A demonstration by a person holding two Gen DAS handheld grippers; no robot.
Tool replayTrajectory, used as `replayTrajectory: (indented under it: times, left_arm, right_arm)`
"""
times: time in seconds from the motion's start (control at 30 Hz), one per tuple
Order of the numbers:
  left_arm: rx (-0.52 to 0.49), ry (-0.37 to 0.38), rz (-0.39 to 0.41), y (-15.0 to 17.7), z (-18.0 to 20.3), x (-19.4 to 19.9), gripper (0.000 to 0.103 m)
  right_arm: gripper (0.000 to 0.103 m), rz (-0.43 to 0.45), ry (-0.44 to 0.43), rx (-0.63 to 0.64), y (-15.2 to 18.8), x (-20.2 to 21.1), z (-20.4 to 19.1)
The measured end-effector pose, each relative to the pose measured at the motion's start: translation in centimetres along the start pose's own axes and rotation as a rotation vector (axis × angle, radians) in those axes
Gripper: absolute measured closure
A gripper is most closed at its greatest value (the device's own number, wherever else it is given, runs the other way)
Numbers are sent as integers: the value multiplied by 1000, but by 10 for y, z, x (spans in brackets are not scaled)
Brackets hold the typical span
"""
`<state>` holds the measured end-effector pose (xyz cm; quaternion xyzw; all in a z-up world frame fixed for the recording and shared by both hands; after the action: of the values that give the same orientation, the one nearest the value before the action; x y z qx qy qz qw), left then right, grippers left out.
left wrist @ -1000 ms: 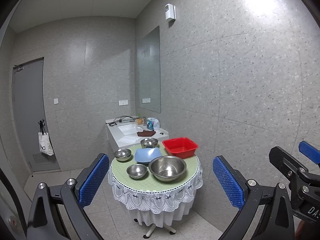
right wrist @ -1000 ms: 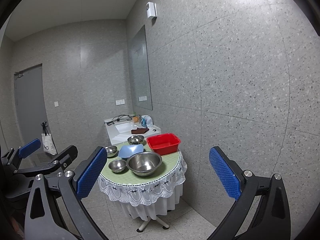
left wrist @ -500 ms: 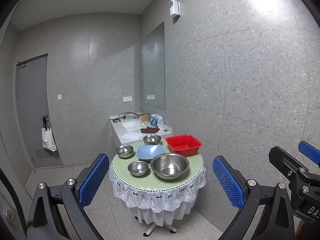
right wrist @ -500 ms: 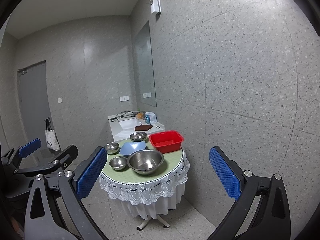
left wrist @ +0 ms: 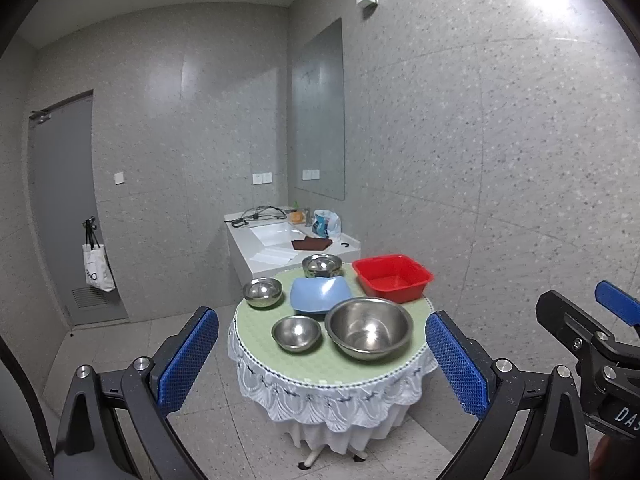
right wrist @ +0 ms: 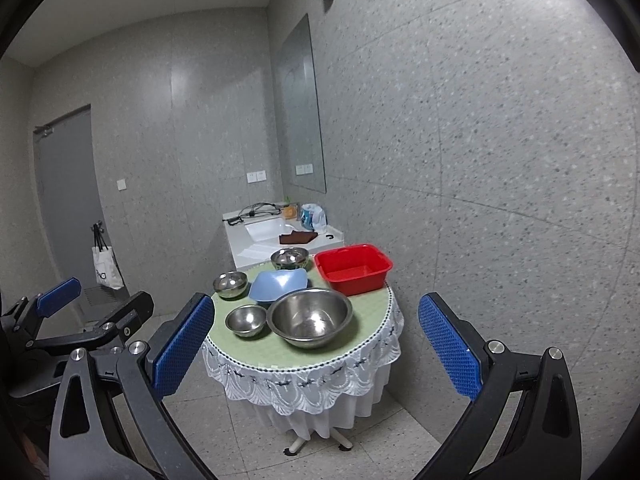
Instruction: Organize plates and bowls
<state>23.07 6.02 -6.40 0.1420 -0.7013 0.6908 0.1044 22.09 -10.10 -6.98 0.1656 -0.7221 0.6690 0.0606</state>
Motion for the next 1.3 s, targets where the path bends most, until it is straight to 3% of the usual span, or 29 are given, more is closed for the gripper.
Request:
replayTrajectory:
  times: [0.37,0.67,0.83,1.0,1.07,1.2,1.27,1.3]
  left_arm:
    - [-64,136,-89,-34,-82,-164,1]
    - [-112,272,-370,-17,-88,-351,1]
    - [-147,298,-480,-16,-69,-449,1]
    - [-178,287,-589,-10,-57,-545,12]
    - [-192,278,-634,-5,-48,-573,24]
    - [-235,261,-673,-1,-27,-626,38]
    - [-260,263,-695,1,-22,-650,53]
    - [-267,263,-700,1,-17,-659,55]
  right_arm:
    - [0,-67,102,-60,-4,-114,-39]
    - [0,-258,189,-115,34,-227,-11]
    - [0,-395,205,-160,71,-298,23]
    - [0,-547,182,-231,114,-370,62]
    - [2,-601,167,-262,127,-392,75]
    - [18,-697,143,-268,151,-427,90]
    - [29,-748,96,-297,161,-439,93]
    - [35,-769,74,-314,165,-444,94]
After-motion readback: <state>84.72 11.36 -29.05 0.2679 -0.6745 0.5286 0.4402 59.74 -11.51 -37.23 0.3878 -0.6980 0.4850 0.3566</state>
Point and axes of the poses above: each gripper's, at about its wrist camera, not at the fingertips, and x roughly against the way its jaws point, z to its right, y to its underside, the point moved 6 cm from there along -x, roughly the way its jaws point, and after that the axes turned 2 degrees about -x, right-handed, at the moved point
